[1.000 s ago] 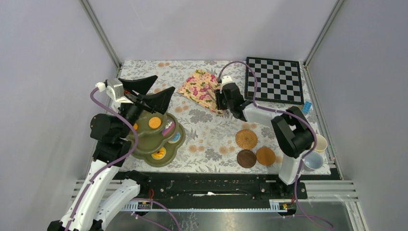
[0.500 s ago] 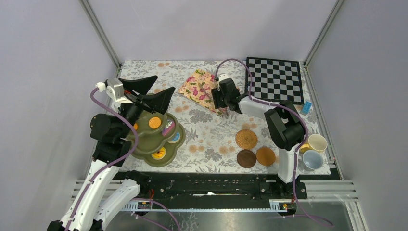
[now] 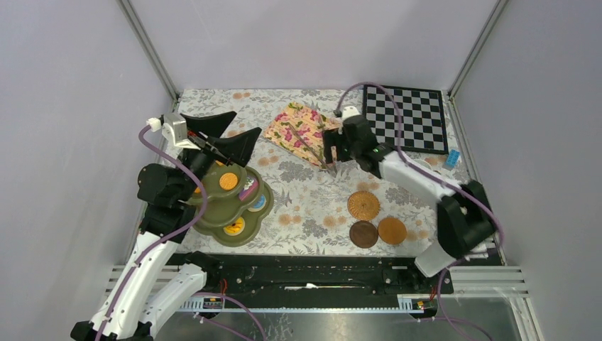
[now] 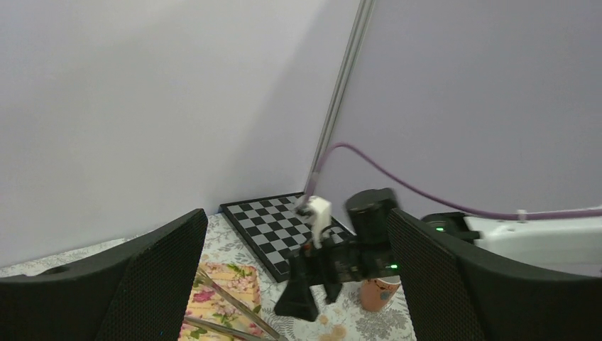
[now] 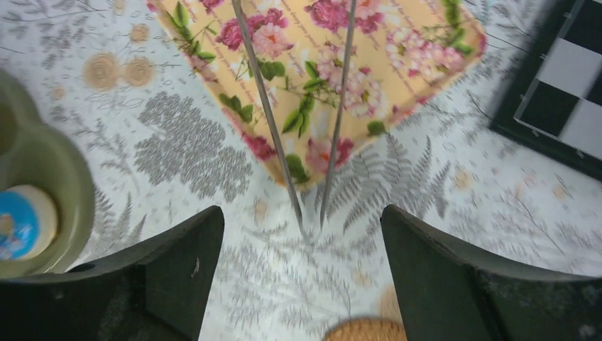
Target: Serve the afternoon tea
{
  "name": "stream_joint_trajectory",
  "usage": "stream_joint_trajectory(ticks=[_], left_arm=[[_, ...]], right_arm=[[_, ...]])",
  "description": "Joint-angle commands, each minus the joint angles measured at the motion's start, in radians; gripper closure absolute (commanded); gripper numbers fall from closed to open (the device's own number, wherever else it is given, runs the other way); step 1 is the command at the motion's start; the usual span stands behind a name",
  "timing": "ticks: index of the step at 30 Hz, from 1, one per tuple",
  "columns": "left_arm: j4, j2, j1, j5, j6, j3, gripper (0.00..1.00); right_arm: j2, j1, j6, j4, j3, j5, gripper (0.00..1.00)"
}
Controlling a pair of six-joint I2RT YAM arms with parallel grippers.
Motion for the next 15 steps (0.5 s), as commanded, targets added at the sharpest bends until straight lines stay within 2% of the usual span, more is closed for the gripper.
stream_joint_trajectory(ticks=[1,5,10,15], left_arm=[[0.055,0.002,0.004,0.028,-0.012,-0.001,0.01],[0.056,0.006,0.004,0.025,-0.014,-0.003,0.01],[0.072,0.011,0.002,0.049,-0.035,-0.004,0.01],[0.071,0.015,0.002,0.051,-0.040,-0.003,0.01]], right_arm=[[-0.245,0.002,0.075,-0.046,-0.166,0.011,0.11],[-0.448,0.002,0.152,-0.111,-0.334,0.055,0.12],[-0.667,0.002,0.355,-0.257,-0.477,0.070,0.16],[-0.724,0.002,0.532,-0.379,-0.561,-0.018,0.22]])
